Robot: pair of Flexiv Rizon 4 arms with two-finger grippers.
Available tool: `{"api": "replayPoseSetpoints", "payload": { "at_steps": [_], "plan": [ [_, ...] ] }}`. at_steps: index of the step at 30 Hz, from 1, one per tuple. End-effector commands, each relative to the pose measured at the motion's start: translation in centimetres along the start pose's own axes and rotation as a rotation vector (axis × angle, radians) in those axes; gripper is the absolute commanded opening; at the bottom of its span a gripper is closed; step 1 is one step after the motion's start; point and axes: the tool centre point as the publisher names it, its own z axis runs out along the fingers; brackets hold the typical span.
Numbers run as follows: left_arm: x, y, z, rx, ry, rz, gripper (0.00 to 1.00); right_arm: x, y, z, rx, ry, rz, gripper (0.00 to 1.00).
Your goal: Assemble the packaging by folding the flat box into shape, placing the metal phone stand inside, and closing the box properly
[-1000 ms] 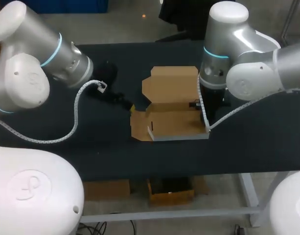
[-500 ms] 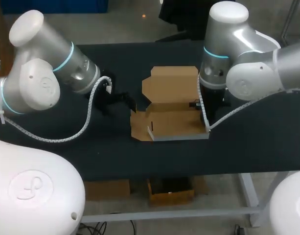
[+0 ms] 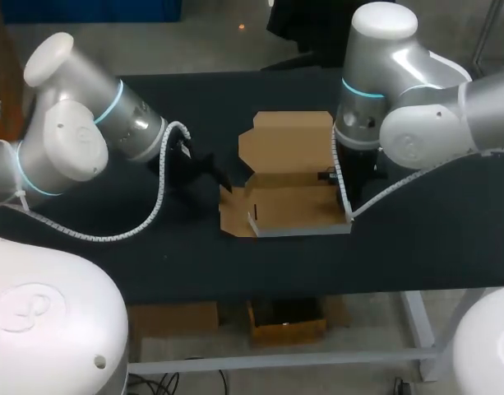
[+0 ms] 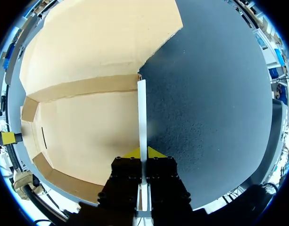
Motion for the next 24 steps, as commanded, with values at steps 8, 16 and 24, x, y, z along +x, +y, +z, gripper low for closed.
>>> {"api": "replayPoseSetpoints", "payload": {
  "at_steps": [8, 16, 24],
  "plan": [
    [-0.2, 0.5, 2.1, 0.002, 0.082, 0.112, 0.53, 0.1, 0.1, -0.1, 0.007, -0.001, -0.002, 0.0],
    [0.2, 0.5, 3.0, -0.026, 0.096, 0.145, 0.38, 0.1, 0.1, -0.1, 0.007, -0.001, -0.002, 0.0],
    [0.9, 0.4, 3.4, -0.04, 0.042, 0.153, 0.01, 0.1, 0.1, -0.1, 0.007, -0.001, -0.002, 0.0]
  ]
}}
